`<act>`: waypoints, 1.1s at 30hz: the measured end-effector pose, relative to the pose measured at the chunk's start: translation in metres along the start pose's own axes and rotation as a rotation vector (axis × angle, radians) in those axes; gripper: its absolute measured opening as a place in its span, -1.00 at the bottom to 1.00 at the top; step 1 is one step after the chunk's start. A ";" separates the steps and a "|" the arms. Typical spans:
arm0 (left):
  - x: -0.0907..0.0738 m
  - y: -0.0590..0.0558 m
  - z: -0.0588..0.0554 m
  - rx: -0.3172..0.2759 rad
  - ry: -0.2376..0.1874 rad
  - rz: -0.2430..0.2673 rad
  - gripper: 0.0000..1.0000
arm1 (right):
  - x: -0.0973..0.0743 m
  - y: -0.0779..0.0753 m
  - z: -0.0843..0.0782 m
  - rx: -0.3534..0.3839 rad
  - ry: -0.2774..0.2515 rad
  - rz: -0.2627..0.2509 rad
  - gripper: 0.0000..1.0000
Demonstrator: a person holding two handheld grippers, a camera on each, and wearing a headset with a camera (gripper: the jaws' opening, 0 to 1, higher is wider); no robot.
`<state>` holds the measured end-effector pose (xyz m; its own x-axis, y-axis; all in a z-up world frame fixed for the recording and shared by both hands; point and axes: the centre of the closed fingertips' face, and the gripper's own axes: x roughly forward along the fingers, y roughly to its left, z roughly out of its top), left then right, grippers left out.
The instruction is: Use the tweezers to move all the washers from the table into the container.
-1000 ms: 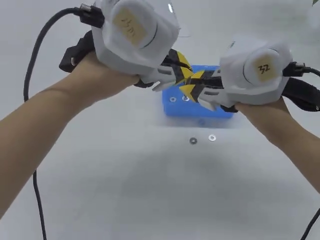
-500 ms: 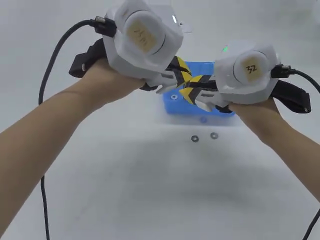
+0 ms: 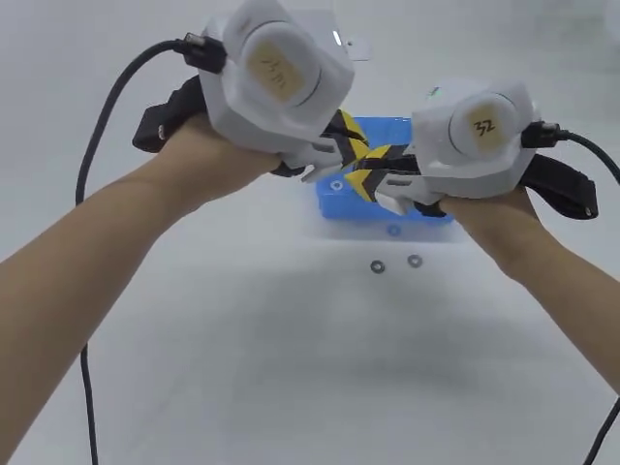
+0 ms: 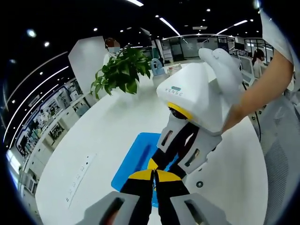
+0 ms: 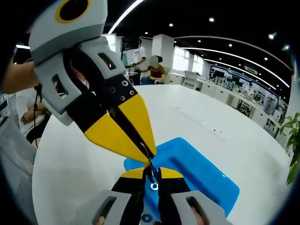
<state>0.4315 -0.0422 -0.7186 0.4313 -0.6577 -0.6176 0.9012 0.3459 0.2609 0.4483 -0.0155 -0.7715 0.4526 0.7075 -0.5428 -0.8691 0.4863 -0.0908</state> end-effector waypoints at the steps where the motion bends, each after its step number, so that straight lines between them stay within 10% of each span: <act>1: -0.002 0.000 0.002 0.000 -0.003 0.003 -1.00 | -0.003 0.000 0.003 -0.017 -0.002 -0.007 -0.88; 18: -0.053 -0.018 0.054 0.043 -0.121 0.058 -1.00 | -0.057 0.017 0.051 -0.022 -0.143 -0.067 -0.88; 33: -0.056 -0.044 0.050 -0.008 -0.120 0.017 -1.00 | -0.071 0.047 0.032 0.029 -0.131 -0.054 -0.91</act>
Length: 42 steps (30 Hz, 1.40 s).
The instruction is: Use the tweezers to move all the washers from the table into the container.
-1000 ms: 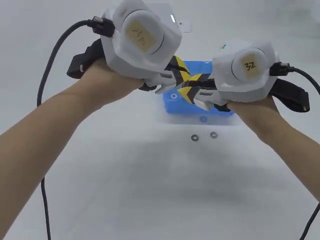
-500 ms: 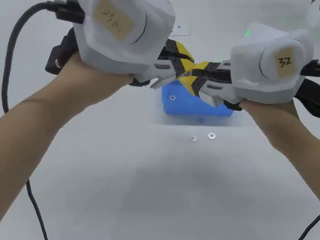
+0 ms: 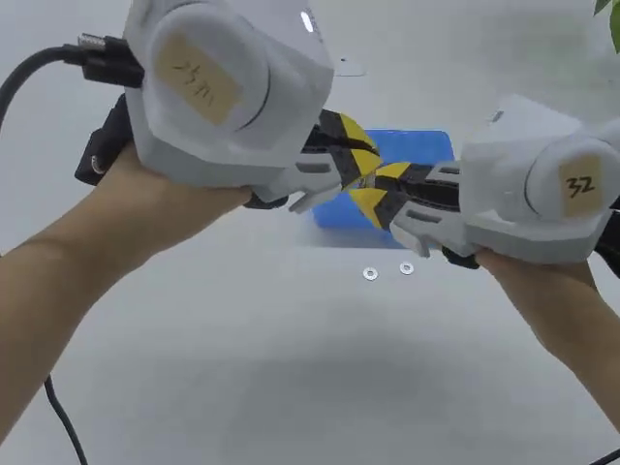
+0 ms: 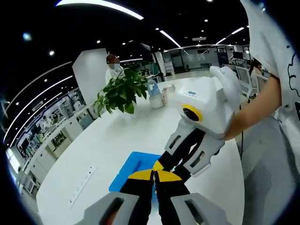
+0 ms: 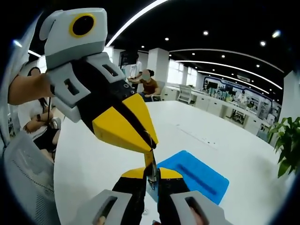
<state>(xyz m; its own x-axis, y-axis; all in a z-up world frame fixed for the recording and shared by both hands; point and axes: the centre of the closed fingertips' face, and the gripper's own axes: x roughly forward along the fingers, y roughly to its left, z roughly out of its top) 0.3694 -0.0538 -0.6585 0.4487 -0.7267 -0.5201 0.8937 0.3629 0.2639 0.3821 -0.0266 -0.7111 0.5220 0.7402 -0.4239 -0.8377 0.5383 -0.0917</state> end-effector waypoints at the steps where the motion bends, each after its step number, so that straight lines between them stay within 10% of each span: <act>1: 0.000 -0.001 0.000 -0.011 -0.001 -0.003 -1.00 | 0.000 0.001 -0.001 0.007 0.001 0.000 -0.90; 11: -0.002 -0.019 -0.005 -0.020 0.012 -0.029 -1.00 | 0.001 0.011 -0.017 0.023 0.026 0.016 -0.90; 24: 0.018 -0.035 -0.037 -0.046 0.083 -0.076 -1.00 | 0.009 0.016 -0.058 0.062 0.125 0.039 -0.87; 42: 0.028 -0.035 -0.046 -0.070 0.097 -0.086 -1.00 | 0.012 0.014 -0.072 0.085 0.154 0.044 -0.86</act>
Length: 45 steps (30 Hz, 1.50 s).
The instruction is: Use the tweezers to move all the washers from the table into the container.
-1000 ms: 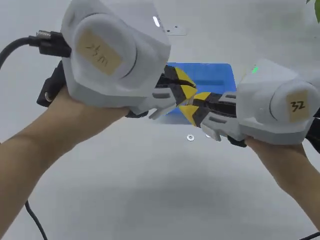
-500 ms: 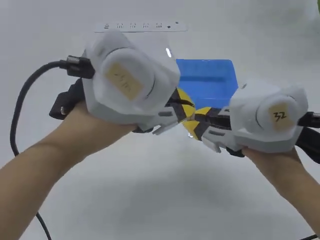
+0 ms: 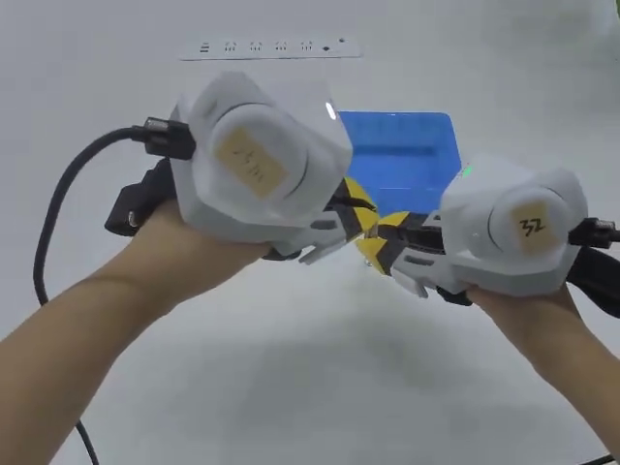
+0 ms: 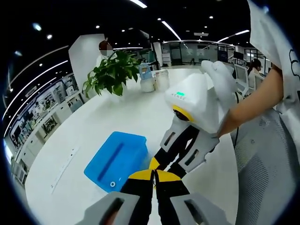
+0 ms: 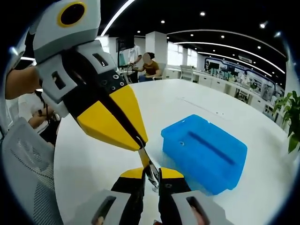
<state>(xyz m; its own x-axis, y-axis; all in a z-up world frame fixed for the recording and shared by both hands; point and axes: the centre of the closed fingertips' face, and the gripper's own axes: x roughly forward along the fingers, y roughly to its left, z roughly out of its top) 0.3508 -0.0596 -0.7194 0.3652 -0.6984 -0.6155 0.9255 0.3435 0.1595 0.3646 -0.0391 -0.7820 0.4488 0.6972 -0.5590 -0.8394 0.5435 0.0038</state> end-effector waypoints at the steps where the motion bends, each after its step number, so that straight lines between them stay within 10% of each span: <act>1: 0.000 0.000 0.000 0.005 0.001 0.001 -1.00 | 0.000 0.000 0.000 0.000 0.000 0.001 -0.86; 18: 0.001 -0.006 0.012 0.061 0.000 -0.017 -1.00 | -0.009 0.000 0.002 -0.096 0.041 -0.011 -0.92; 45: -0.030 0.034 0.071 0.154 -0.120 0.104 -1.00 | -0.029 -0.033 0.081 -0.192 -0.102 -0.115 -0.93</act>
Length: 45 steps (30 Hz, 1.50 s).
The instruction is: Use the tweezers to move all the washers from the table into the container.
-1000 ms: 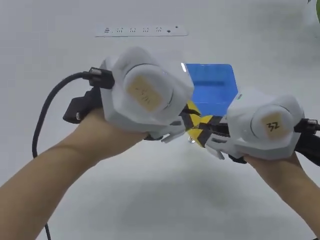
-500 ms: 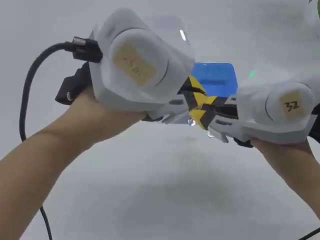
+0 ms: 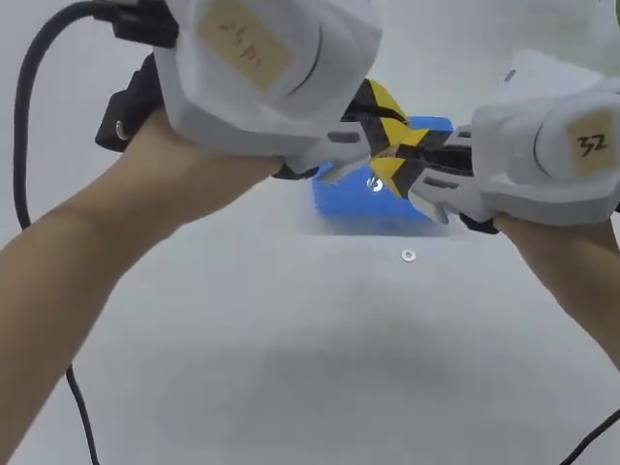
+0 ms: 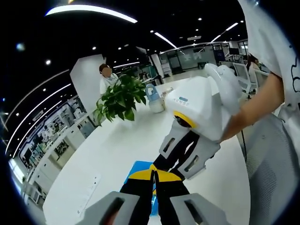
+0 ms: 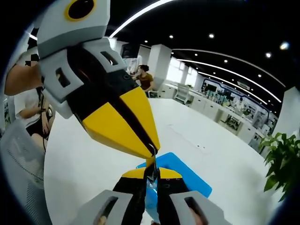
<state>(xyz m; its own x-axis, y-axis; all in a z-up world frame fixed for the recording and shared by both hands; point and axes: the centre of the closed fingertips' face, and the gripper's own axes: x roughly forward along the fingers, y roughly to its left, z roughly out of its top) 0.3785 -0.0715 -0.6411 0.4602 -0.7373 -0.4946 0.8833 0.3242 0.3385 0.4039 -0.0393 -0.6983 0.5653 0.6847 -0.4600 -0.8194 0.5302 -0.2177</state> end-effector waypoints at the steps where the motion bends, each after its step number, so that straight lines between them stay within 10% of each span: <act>1: 0.001 0.001 0.000 0.005 -0.001 0.001 -1.00 | 0.001 -0.003 0.001 -0.007 0.001 -0.002 -0.93; 45: 0.063 0.030 -0.069 -0.046 0.093 0.004 -1.00 | 0.066 -0.026 -0.063 0.095 0.162 0.041 -0.91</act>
<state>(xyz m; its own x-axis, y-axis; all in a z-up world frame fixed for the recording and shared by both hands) 0.4399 -0.0669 -0.7173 0.4682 -0.6782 -0.5664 0.8836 0.3556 0.3047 0.4564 -0.0391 -0.7771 0.5024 0.6214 -0.6013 -0.8245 0.5536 -0.1168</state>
